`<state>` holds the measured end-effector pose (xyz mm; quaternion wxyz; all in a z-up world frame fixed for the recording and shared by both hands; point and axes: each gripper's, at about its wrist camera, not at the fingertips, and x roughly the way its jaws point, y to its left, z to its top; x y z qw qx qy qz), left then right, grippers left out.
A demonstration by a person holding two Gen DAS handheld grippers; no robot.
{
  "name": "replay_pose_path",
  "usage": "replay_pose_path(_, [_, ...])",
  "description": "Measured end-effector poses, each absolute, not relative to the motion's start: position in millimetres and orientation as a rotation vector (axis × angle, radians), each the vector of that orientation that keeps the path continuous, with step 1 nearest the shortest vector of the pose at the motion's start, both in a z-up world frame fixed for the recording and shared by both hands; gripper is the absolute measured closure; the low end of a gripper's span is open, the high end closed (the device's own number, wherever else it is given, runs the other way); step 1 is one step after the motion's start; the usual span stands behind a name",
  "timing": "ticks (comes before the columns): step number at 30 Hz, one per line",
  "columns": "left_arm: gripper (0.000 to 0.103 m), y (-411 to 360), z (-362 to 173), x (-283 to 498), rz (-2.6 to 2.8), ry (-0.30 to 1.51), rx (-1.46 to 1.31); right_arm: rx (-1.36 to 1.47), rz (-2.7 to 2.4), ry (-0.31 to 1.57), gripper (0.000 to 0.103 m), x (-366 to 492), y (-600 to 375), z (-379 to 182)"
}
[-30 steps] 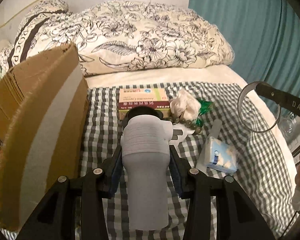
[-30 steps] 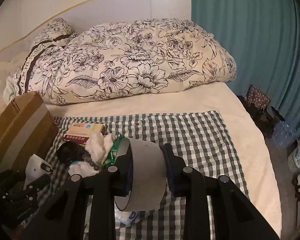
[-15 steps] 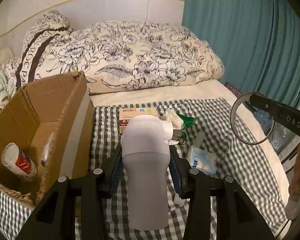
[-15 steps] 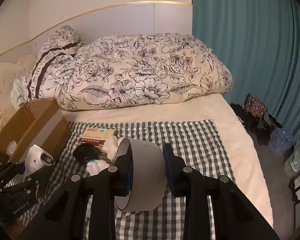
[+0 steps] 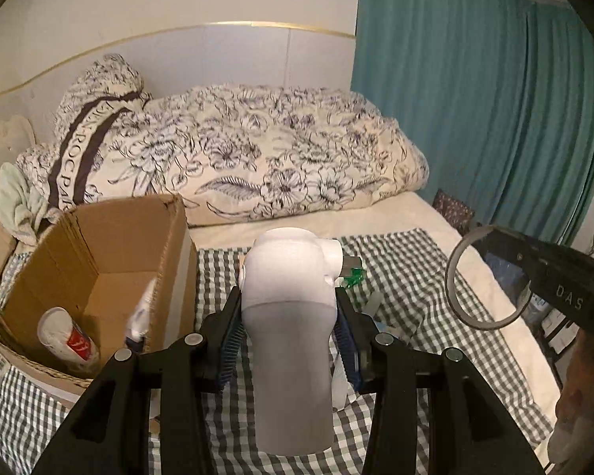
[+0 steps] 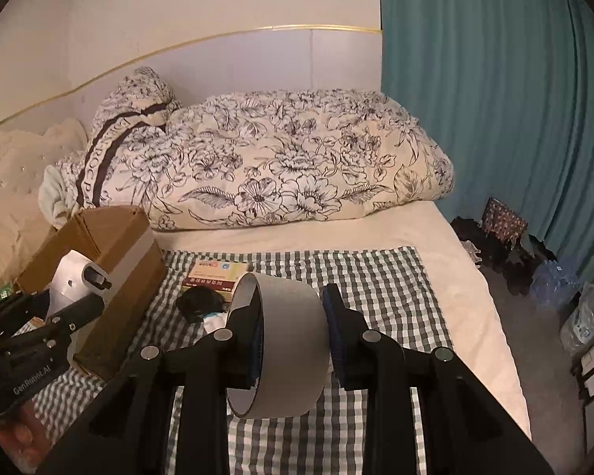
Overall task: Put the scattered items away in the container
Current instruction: 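Carry the tape roll and white bottle over to the cardboard box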
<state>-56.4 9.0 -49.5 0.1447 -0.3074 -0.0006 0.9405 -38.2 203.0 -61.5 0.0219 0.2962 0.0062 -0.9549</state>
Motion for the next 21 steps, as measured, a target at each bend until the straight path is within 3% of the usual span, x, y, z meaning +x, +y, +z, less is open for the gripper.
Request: replay_pose_path(21, [0.059, -22.1, 11.7, -24.5, 2.773, -0.002, -0.719, 0.799, -3.003, -0.045, 0.076, 5.6, 185.6, -9.8])
